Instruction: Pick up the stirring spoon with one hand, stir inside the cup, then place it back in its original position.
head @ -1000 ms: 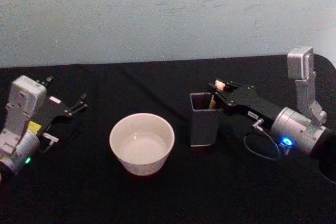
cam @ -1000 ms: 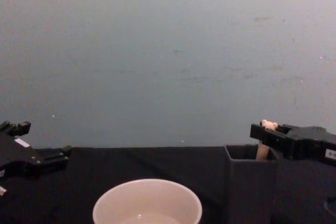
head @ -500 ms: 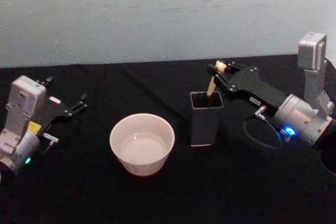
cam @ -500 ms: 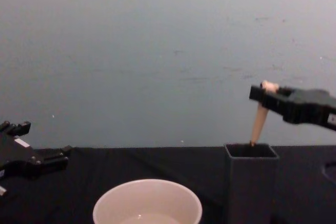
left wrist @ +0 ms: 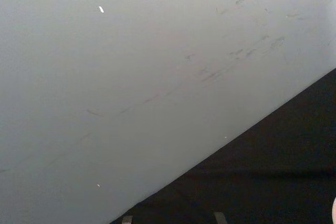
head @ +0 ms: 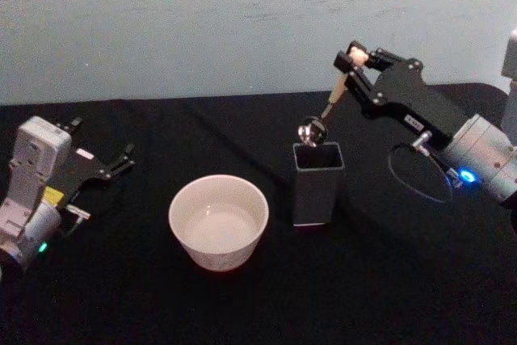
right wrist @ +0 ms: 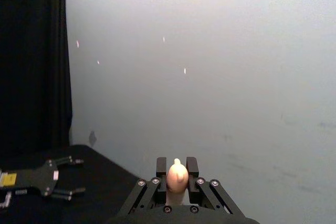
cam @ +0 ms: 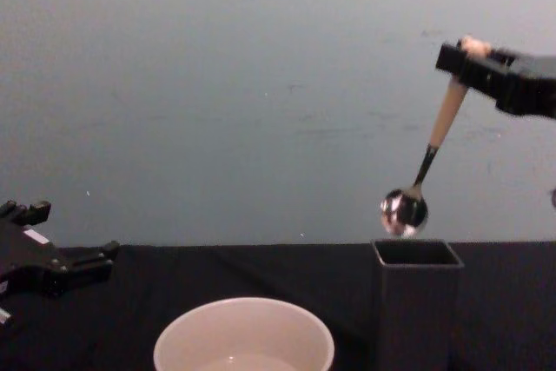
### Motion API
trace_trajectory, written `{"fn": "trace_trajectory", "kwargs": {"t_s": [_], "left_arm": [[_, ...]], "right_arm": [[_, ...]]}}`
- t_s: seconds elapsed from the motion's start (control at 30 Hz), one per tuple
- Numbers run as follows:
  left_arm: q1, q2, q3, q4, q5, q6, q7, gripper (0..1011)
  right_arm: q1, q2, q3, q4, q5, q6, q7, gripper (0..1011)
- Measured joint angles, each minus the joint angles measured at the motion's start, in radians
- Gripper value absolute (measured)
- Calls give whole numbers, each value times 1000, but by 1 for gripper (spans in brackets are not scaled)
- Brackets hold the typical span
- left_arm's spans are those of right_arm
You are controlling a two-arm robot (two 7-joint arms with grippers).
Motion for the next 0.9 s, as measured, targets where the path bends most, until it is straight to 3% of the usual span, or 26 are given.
{"fn": "trace_trajectory", "kwargs": {"t_s": [0.2, 0.37, 0.9], "left_arm": [[0, 0, 0, 0, 0, 0, 0, 1001], [0, 0, 0, 0, 0, 0, 0, 1001], [0, 0, 0, 0, 0, 0, 0, 1001]], "right_arm": [[5, -4, 10, -13, 9, -16, 9, 215], [23, -17, -3, 2, 3, -21, 16, 215], [101, -80, -89, 91, -22, -29, 66, 215]]}}
